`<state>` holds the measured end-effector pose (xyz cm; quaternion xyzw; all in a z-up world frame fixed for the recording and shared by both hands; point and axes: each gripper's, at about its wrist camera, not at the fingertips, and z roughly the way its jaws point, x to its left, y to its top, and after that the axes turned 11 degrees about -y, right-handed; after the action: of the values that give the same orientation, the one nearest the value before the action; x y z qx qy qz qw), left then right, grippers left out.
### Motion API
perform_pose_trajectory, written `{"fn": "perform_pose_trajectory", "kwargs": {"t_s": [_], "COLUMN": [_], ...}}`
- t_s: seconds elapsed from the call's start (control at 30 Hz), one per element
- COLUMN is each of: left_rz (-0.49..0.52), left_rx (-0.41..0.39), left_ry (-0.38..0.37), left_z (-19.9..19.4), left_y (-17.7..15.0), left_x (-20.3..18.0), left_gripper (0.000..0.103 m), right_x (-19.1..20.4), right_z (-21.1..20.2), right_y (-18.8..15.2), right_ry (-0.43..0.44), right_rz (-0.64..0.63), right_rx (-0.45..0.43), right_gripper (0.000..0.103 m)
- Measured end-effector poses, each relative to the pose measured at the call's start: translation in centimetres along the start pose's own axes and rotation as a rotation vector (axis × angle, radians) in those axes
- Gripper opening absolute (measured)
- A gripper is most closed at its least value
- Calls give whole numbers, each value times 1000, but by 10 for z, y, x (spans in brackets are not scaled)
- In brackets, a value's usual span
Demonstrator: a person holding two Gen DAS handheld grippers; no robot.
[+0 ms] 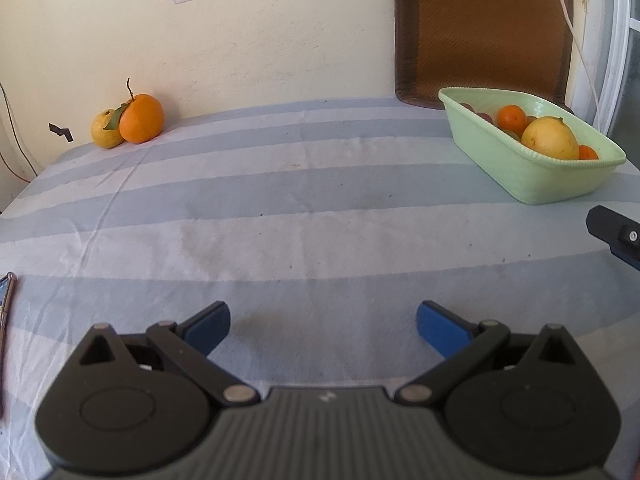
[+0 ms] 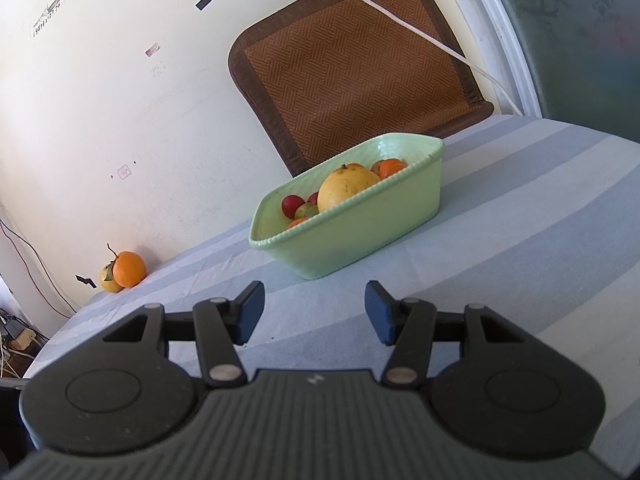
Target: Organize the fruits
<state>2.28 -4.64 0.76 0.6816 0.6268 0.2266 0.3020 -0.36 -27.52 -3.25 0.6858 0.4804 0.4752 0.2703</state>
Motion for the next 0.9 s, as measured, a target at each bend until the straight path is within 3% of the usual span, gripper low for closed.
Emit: {"fn": "perform_pose_trajectory", "kwargs": {"t_s": [0.9], "left_rz": [34], "left_rx": [-8], "left_ry": [26], "left_z": [-3], "left_y": [-2], "left_x": [-5], "left_gripper": [103], "right_x": [1], "right_z": [1], "right_y": [1], "right_ry": [4], "right_rz": [-19], "right_rx": [-3], "right_gripper": [58]}}
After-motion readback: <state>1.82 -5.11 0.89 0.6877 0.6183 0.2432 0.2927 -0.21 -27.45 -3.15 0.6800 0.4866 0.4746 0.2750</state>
